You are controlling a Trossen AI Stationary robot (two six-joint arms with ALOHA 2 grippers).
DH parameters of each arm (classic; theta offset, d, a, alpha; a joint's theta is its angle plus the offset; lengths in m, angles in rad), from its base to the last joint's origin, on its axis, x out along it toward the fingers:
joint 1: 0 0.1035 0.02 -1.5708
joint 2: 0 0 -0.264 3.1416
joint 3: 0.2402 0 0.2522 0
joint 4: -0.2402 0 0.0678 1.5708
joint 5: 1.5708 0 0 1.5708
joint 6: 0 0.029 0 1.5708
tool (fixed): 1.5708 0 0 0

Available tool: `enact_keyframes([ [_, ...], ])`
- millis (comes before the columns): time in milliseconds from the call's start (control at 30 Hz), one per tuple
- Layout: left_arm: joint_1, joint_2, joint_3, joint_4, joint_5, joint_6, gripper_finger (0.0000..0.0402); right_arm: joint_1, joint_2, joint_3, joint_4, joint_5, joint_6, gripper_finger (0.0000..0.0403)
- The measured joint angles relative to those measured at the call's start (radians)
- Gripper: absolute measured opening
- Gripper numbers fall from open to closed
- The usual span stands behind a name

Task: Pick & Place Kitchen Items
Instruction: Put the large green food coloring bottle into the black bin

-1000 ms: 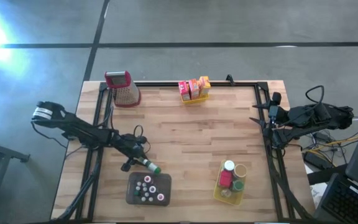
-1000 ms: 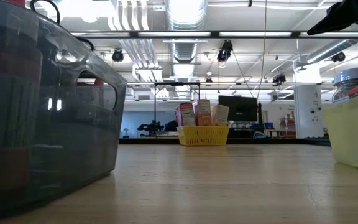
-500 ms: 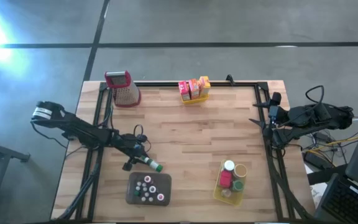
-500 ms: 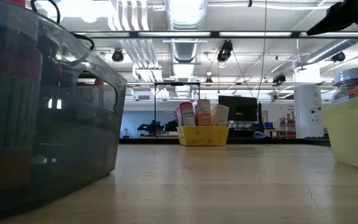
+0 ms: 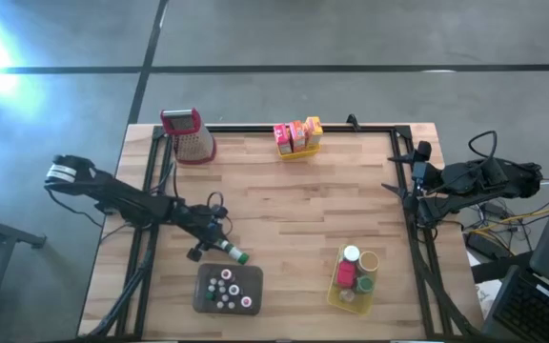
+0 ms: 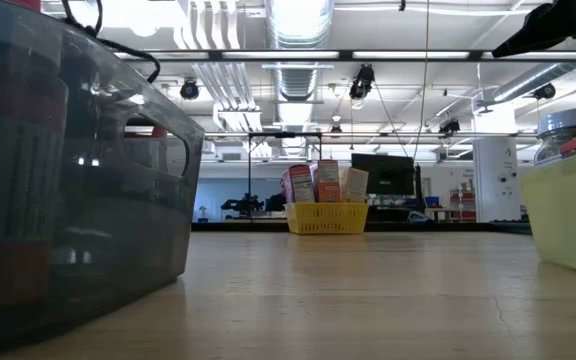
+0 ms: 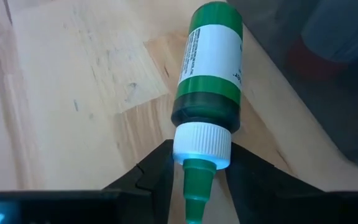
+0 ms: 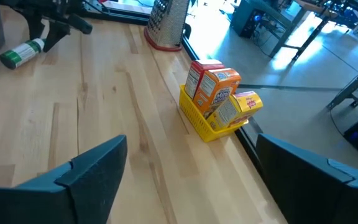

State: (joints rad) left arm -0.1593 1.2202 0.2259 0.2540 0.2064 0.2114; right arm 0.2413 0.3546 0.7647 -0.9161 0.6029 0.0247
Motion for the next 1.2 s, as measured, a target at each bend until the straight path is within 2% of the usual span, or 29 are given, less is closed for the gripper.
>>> enact_keyframes([
  [333,0.0,-0.061,0.21,-0.361,-0.083,0.163,0.0132,0.0,0.0,0.0,0.0,0.0,-0.002,0.0361],
  [700,-0.001,-0.06,0.582,-0.866,-0.12,0.377,0.0131,0.0,0.0,0.0,0.0,0.0,0.0,0.033],
  [933,-0.001,-0.038,0.754,-1.037,-0.158,0.56,0.0131,0.0,0.0,0.0,0.0,0.0,-0.002,0.0308],
  [1200,-0.009,0.068,0.934,-1.168,-0.175,0.789,0.0131,0.0,0.0,0.0,0.0,0.0,-0.001,0.0284],
])
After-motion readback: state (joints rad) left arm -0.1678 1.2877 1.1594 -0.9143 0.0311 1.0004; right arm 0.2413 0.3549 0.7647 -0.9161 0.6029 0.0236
